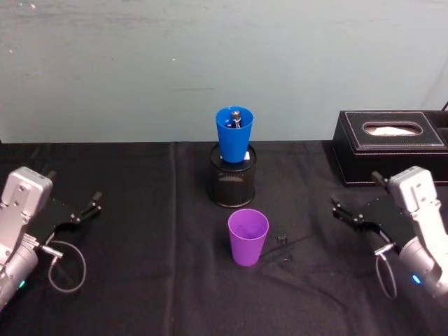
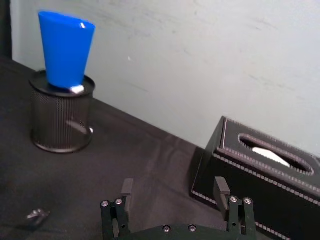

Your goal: Pick up one cup with a gripper and tap it against the other cup.

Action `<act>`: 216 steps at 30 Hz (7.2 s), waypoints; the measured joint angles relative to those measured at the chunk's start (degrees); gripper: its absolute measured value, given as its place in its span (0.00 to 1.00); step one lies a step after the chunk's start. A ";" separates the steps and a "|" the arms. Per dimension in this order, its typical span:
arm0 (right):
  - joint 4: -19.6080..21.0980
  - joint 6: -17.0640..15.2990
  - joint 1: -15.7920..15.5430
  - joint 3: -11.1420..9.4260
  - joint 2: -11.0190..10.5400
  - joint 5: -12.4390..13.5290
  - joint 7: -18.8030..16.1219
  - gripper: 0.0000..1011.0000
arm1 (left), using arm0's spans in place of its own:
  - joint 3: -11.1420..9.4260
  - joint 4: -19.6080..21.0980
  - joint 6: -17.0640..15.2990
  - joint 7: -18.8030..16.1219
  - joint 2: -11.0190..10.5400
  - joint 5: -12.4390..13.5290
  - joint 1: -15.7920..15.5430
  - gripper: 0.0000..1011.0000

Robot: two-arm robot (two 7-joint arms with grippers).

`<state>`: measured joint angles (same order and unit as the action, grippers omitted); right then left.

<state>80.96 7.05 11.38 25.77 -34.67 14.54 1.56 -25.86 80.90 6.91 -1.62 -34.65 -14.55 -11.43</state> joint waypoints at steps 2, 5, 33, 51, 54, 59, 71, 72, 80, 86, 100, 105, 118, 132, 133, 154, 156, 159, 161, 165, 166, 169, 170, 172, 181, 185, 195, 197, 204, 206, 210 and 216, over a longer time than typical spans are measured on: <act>0.87 1.18 -0.64 -0.68 -0.39 0.09 -0.79 0.99 | 0.00 0.00 0.00 0.00 0.00 0.00 0.00 0.99; 1.78 2.44 -1.88 -1.41 -0.69 0.70 -1.69 0.99 | 0.00 0.00 0.00 0.00 0.00 0.00 0.00 0.99; 6.15 6.77 -8.74 1.16 2.05 8.14 -21.00 0.99 | 0.00 0.00 0.00 0.00 0.00 0.00 0.00 0.99; -2.96 3.13 -0.98 1.83 9.19 6.59 -25.30 0.99 | 0.00 0.00 0.00 0.00 0.00 0.00 0.00 0.99; -4.36 3.00 0.11 1.79 10.14 6.51 -26.07 0.99 | 0.00 0.00 0.00 0.00 0.00 0.00 0.00 0.99; -6.23 2.85 1.69 1.77 11.51 5.76 -26.92 0.99 | 0.00 0.00 0.00 0.00 0.00 0.00 0.00 0.99; -9.31 2.89 4.19 1.89 14.09 2.73 -27.95 0.99 | 0.00 0.00 0.00 0.00 0.00 0.00 0.00 0.99; -9.31 2.89 4.19 1.89 14.09 2.73 -27.95 0.99 | 0.00 0.00 0.00 0.00 0.00 0.00 0.00 0.99; -9.73 2.96 4.28 1.64 14.50 2.58 -28.25 0.99 | 0.00 0.00 0.00 0.00 0.00 0.00 0.00 0.99; -9.63 2.96 4.28 1.65 14.42 2.61 -28.23 0.99 | 0.00 0.00 0.00 0.00 0.00 0.00 0.00 0.99; -9.52 2.96 4.22 1.72 14.35 2.67 -28.18 0.76 | 0.00 0.00 0.00 0.00 0.00 0.00 0.00 0.99; -6.79 2.31 3.63 1.27 13.84 1.65 -27.78 0.75 | 0.00 0.00 0.00 0.00 0.00 0.00 0.00 0.99; 7.43 -8.35 3.07 -1.43 11.73 1.98 -27.39 0.73 | 0.00 0.00 0.00 0.00 0.00 0.00 0.00 0.99; 12.90 -15.23 5.25 -2.53 10.95 4.30 -26.07 0.73 | 0.00 0.00 0.00 0.00 0.00 0.00 0.00 0.99; 12.90 -15.23 5.25 -2.53 10.95 4.30 -26.07 0.73 | 0.00 0.00 0.00 0.00 0.00 0.00 0.00 0.99; 12.80 -15.22 5.39 -2.47 10.99 4.52 -26.09 0.73 | 0.00 0.00 0.00 0.00 0.00 0.00 0.00 0.99; 12.80 -15.22 5.38 -2.47 10.99 4.51 -26.09 0.73 | 0.00 0.00 0.00 0.00 0.00 0.00 0.00 0.99; 12.81 -15.22 5.38 -2.47 10.99 4.49 -26.09 0.73 | 0.00 0.00 0.00 0.00 0.00 0.00 0.00 0.99; 12.82 -15.22 5.38 -2.47 10.99 4.48 -26.09 0.73 | 0.00 0.00 0.00 0.00 0.00 0.00 0.00 0.99; 12.84 -15.23 5.38 -2.47 10.99 4.47 -26.09 0.73 | 0.00 0.00 0.00 0.00 0.00 0.00 0.00 0.99; 12.85 -15.23 5.38 -2.47 10.99 4.46 -26.09 0.73 | 0.00 0.00 0.00 0.00 0.00 0.00 0.00 0.99; 12.85 -15.23 5.38 -2.47 10.99 4.44 -26.09 0.73 | 0.00 0.00 0.00 0.00 0.00 0.00 0.00 0.99; 12.85 -15.23 5.38 -2.47 10.99 4.43 -26.09 0.73 | 0.00 0.00 0.00 0.00 0.00 0.00 0.00 0.99; 12.85 -15.23 5.38 -2.47 10.99 4.42 -26.09 0.73 | 0.00 0.00 0.00 0.00 0.00 0.00 0.00 0.99; 12.85 -15.23 5.38 -2.47 10.99 4.41 -26.09 0.73 | 0.00 0.00 0.00 0.00 0.00 0.00 0.00 0.99; 12.85 -15.23 5.38 -2.47 10.99 4.41 -26.09 0.73 | 0.00 0.00 0.00 0.00 0.00 0.00 0.00 0.99; 12.85 -15.23 5.38 -2.47 10.99 4.42 -26.09 0.73 | 0.00 0.00 0.00 0.00 0.00 0.00 0.00 0.99; 12.85 -15.22 5.38 -2.47 10.99 4.41 -26.09 0.73 | 0.00 0.00 0.00 0.00 0.00 0.00 0.00 0.99; 12.85 -15.22 5.38 -2.47 10.99 4.41 -26.09 0.73 | 0.00 0.00 0.00 0.00 0.00 0.00 0.00 0.99; 12.85 -15.22 5.38 -2.47 10.99 4.41 -26.09 0.73 | 0.00 0.00 0.00 0.00 0.00 0.00 0.00 0.99; 12.85 -15.22 5.38 -2.47 10.99 4.42 -26.09 0.73 | 0.00 0.00 0.00 0.00 0.00 0.00 0.00 0.99; 12.84 -15.22 5.38 -2.46 10.99 4.41 -26.09 0.73 | 0.00 0.00 0.00 0.00 0.00 0.00 0.00 0.99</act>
<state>93.81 -8.18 16.76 23.31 -23.68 18.95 -24.53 -25.86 80.90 6.91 -1.62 -34.65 -14.55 -11.43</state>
